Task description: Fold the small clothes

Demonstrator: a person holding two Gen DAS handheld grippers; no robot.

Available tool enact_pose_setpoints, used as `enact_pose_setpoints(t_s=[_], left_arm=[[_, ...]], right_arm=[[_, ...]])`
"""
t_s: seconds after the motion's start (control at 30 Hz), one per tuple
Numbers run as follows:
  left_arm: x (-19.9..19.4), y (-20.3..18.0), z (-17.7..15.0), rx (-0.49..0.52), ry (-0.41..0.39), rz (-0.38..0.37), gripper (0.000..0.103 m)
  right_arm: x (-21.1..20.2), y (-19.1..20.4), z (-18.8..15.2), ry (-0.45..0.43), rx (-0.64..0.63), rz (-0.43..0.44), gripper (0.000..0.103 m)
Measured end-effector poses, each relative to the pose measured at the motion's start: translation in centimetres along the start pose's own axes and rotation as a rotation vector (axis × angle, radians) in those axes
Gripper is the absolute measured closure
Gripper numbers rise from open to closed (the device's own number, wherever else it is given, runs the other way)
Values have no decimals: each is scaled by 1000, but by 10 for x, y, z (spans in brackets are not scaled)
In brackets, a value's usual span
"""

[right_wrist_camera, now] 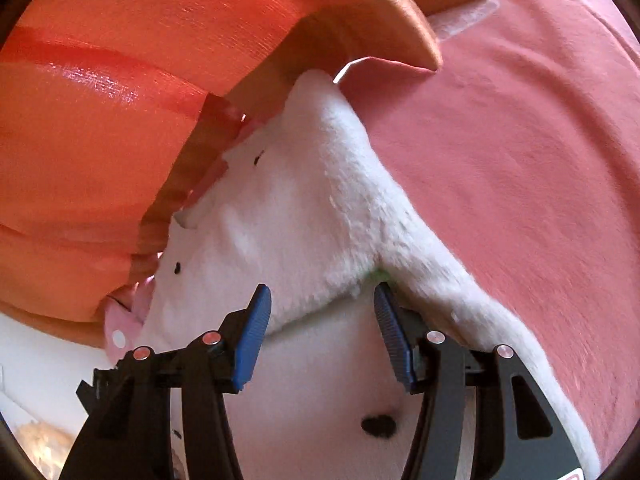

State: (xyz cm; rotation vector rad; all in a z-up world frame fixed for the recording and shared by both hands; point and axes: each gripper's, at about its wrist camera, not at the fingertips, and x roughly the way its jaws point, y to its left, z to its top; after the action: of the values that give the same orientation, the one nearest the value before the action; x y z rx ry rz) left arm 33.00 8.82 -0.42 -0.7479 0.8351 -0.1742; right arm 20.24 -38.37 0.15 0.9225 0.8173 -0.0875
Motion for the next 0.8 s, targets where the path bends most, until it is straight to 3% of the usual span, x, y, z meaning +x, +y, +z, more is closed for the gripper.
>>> enact_pose_setpoints(t_s=[0.07,0.13,0.17,0.2,0.23,0.27,0.37,0.43,0.5,0.53,0.57,0.63,0.7,0.73,0.77,0.8], left_arm=[[4,-5,1,32,4,-4,38],[10,-11,2,60,25,-12,43],[13,-14,2,71,25,-9,52],[16,-17,2,89,22,-7,58],[18,-19,3,107,21,-1,73],[18,-21,4,119,16,3,89],[9,-27,9,129,-34,-7,98],[4,-29,8,137,-48,16,98],[11,-24,3,131,-11,45,98],[17,-18,-1,115,17,67,98],[20,-15,-3,99,32,71,98],[18,-13,-5,56,39,60,95],[15,-17,-2,43,46,27,68],[14,-19,-2,36,48,4,43],[14,-21,-1,32,44,-15,28],[16,-23,-2,38,41,-7,24]], right_arm=[[5,1,5,-15,9,11,49],[10,1,9,-23,19,21,52],[16,7,9,-30,12,21,55],[21,10,9,-38,-5,15,72],[21,13,9,-50,-31,4,94],[16,19,9,-79,-69,0,94],[-18,47,7,-213,-190,64,95],[-27,55,7,-264,-259,37,95],[-9,38,12,-207,-266,-96,95],[10,18,17,-136,-207,-160,95],[21,4,18,-91,-153,-171,95],[22,-6,22,-88,-95,-127,96],[16,3,27,-99,-128,-126,95],[16,8,27,-108,-140,-129,95],[16,10,28,-103,-142,-137,94],[17,8,28,-95,-129,-140,94]])
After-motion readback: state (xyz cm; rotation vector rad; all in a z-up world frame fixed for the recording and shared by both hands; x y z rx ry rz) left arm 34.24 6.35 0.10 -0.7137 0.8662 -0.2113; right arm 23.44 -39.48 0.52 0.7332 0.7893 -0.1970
